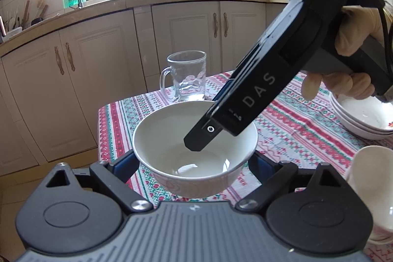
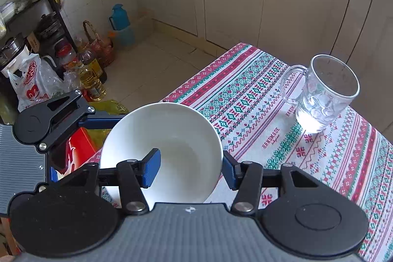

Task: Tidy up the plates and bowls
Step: 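Grasp the white bowl's rim with the right tool and lift it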

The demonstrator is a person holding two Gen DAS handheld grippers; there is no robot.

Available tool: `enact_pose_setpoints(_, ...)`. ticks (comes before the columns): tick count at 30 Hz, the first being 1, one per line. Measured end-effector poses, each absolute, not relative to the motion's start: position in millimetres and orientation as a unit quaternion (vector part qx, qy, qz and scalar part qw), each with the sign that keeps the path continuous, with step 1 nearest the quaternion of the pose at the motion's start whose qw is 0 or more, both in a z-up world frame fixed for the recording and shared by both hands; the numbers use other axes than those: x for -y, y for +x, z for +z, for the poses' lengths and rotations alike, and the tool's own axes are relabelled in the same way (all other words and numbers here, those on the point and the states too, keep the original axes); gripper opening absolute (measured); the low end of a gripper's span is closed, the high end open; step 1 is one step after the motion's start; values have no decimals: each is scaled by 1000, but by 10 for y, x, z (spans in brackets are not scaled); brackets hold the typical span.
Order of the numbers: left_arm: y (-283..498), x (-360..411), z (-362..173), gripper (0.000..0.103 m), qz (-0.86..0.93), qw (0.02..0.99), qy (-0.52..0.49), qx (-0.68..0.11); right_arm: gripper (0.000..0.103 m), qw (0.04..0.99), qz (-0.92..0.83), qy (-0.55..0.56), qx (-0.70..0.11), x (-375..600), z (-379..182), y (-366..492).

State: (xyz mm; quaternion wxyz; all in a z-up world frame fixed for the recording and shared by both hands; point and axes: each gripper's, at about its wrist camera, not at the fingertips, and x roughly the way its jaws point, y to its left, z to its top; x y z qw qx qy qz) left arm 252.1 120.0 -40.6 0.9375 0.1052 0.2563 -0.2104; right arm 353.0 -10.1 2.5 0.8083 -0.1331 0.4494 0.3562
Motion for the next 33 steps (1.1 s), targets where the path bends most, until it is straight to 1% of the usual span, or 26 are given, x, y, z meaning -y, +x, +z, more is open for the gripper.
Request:
enact_pose_setpoints(14, 1898, -980, -78, 94, -220, 937, 117, -245, 59, 818, 368, -111, -429, 416, 371, 2862)
enact_pose_setpoints(33, 1444, -686, 46, 95, -253, 927, 118, -251, 59, 831, 362, -111, -408, 841, 555, 2141)
